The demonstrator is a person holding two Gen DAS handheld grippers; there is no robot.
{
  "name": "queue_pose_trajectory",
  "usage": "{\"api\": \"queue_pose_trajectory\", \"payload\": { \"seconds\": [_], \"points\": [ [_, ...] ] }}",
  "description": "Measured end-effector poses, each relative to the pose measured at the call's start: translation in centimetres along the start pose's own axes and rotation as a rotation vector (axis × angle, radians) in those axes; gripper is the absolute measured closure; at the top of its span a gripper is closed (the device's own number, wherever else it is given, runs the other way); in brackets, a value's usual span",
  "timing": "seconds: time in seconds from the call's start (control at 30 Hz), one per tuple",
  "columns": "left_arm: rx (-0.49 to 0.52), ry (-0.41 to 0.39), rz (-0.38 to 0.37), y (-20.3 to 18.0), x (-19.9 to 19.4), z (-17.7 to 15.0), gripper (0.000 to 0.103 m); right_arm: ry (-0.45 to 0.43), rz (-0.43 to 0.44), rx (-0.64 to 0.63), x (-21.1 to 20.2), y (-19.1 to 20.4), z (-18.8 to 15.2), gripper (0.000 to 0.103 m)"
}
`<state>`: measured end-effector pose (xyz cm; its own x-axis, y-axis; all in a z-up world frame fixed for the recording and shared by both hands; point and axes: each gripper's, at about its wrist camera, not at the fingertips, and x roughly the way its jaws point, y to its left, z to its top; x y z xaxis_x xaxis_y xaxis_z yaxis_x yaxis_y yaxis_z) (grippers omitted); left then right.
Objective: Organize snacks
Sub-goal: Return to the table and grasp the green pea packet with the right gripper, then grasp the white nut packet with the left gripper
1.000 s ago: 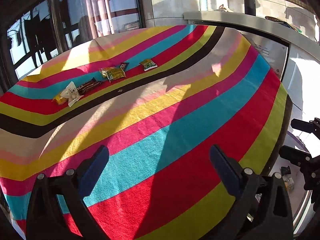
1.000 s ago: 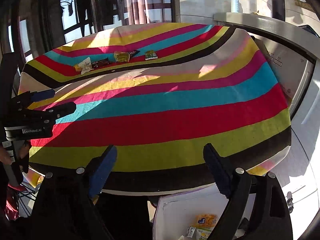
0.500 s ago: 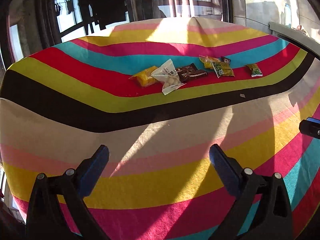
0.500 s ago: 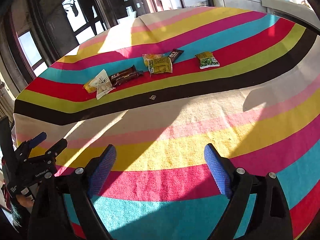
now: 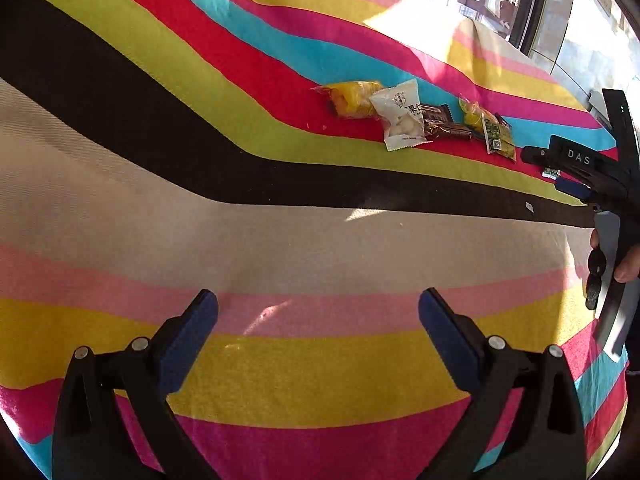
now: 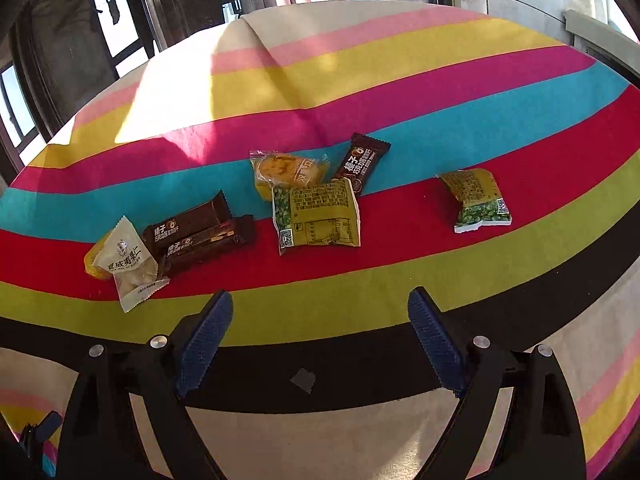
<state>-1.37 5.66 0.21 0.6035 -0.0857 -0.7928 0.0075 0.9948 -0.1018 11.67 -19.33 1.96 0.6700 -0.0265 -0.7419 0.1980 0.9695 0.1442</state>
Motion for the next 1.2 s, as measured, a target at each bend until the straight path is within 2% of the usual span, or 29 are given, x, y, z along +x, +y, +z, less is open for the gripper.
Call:
{"api": "queue_pose_trajectory", "payload": {
  "seconds": [0.23,0.47,0.5,0.53,0.67,0.8,0.9,1.07,1.2],
  "points": [
    [0.020,0.011,0.018,-0.3,0.2,0.1,0.002,0.016,-0.071,-0.004,4.5,1.2,3.5,0.017],
    [0.023,0.013,0.023,-0.5,0.3,0.0,0.002,0.070,-0.120,-0.034,7.2,0.8,4.2,0.018],
    [0.024,0.013,0.023,-0.5,0.3,0.0,0.002,0.055,-0.116,-0.049,6.8,0.7,4.1,0.029],
    [0.024,0.013,0.024,-0.5,0.3,0.0,0.002,0.041,-0.094,-0.074,6.2,0.6,3.9,0.063],
    [0.028,0.016,0.029,-0.6,0.5,0.0,0.002,-0.024,-0.032,-0.159,1.7,0.5,1.1,0.064],
    [0.045,0.025,0.046,-0.8,0.7,0.0,0.002,-0.020,0.029,-0.218,-2.8,-0.6,-3.0,0.064],
    [0.065,0.035,0.067,-1.2,1.0,0.0,0.002,-0.015,0.034,-0.236,-5.6,-1.5,-6.1,0.064],
    [0.073,0.038,0.072,-1.2,1.1,0.1,0.002,-0.022,0.022,-0.179,-9.3,-4.2,-9.2,0.064],
    [0.077,0.040,0.072,-1.2,1.1,0.1,0.002,-0.018,0.023,-0.118,-10.1,-7.2,-10.6,0.064]
  ]
}}
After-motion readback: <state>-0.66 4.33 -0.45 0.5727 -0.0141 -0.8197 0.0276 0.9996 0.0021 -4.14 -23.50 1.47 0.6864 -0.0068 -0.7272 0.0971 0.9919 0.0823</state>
